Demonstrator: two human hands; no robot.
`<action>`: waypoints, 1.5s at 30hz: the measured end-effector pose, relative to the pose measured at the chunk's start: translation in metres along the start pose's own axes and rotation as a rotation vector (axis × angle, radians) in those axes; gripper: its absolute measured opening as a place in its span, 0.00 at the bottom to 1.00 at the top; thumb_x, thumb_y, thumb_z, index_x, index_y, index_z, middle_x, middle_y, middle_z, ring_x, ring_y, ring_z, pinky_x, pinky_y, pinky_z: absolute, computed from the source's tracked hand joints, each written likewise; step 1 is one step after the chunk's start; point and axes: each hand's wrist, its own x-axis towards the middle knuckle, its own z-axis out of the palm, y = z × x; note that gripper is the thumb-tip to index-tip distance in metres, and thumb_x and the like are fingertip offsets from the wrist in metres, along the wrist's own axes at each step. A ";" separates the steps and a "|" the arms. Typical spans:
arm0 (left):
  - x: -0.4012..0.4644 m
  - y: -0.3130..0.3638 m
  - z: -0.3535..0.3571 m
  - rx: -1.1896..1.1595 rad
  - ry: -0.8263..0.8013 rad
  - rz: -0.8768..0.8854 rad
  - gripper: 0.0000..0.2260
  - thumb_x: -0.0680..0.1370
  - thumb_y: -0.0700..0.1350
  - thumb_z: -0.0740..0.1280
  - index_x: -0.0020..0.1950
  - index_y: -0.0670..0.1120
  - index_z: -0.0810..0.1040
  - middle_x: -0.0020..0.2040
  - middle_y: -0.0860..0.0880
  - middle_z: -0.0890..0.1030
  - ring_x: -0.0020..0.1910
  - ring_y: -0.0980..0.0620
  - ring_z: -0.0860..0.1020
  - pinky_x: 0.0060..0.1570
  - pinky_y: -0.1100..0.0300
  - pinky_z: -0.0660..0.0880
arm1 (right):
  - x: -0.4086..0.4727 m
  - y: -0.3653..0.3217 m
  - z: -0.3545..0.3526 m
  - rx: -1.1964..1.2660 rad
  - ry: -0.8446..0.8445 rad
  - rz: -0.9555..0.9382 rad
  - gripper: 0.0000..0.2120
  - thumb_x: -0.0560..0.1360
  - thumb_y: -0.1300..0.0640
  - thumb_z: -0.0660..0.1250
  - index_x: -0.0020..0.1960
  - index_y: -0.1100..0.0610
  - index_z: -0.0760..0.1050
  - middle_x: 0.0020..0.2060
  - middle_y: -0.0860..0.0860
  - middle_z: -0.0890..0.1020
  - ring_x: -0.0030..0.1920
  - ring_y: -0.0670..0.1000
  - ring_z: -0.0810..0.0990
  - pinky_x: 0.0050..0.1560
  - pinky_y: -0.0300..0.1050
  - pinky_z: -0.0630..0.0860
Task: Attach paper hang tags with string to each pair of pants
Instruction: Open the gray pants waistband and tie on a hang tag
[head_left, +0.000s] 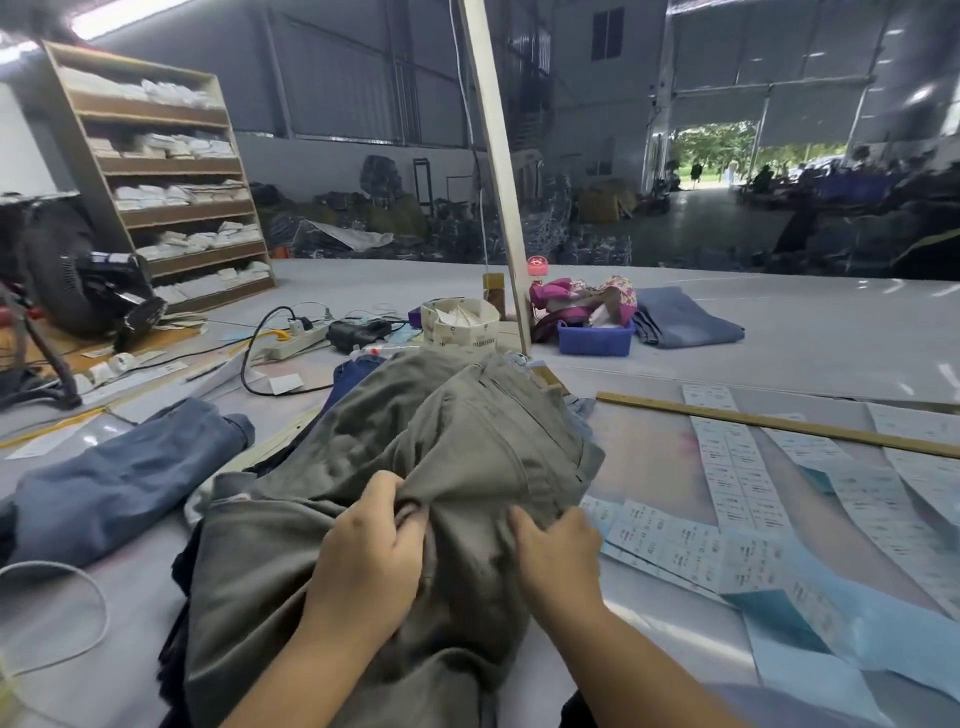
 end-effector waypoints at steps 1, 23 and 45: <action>-0.003 0.004 -0.006 -0.108 0.023 -0.026 0.08 0.76 0.44 0.64 0.38 0.50 0.67 0.33 0.50 0.76 0.36 0.55 0.75 0.35 0.62 0.68 | 0.002 0.001 -0.003 0.132 -0.035 0.083 0.32 0.74 0.42 0.67 0.68 0.61 0.63 0.64 0.59 0.69 0.62 0.62 0.72 0.62 0.52 0.71; -0.043 0.057 0.026 0.732 -0.347 0.047 0.41 0.75 0.64 0.57 0.79 0.46 0.43 0.74 0.51 0.62 0.71 0.48 0.62 0.74 0.48 0.52 | -0.051 -0.021 -0.031 0.267 0.112 -0.424 0.14 0.67 0.68 0.62 0.48 0.53 0.73 0.47 0.52 0.77 0.48 0.55 0.76 0.50 0.45 0.74; -0.006 0.006 0.031 -0.225 0.017 -0.392 0.16 0.76 0.59 0.67 0.39 0.48 0.81 0.37 0.50 0.83 0.46 0.49 0.80 0.48 0.52 0.73 | -0.008 0.014 -0.011 0.540 -0.126 0.109 0.17 0.71 0.61 0.72 0.57 0.56 0.70 0.47 0.53 0.80 0.46 0.53 0.80 0.48 0.50 0.79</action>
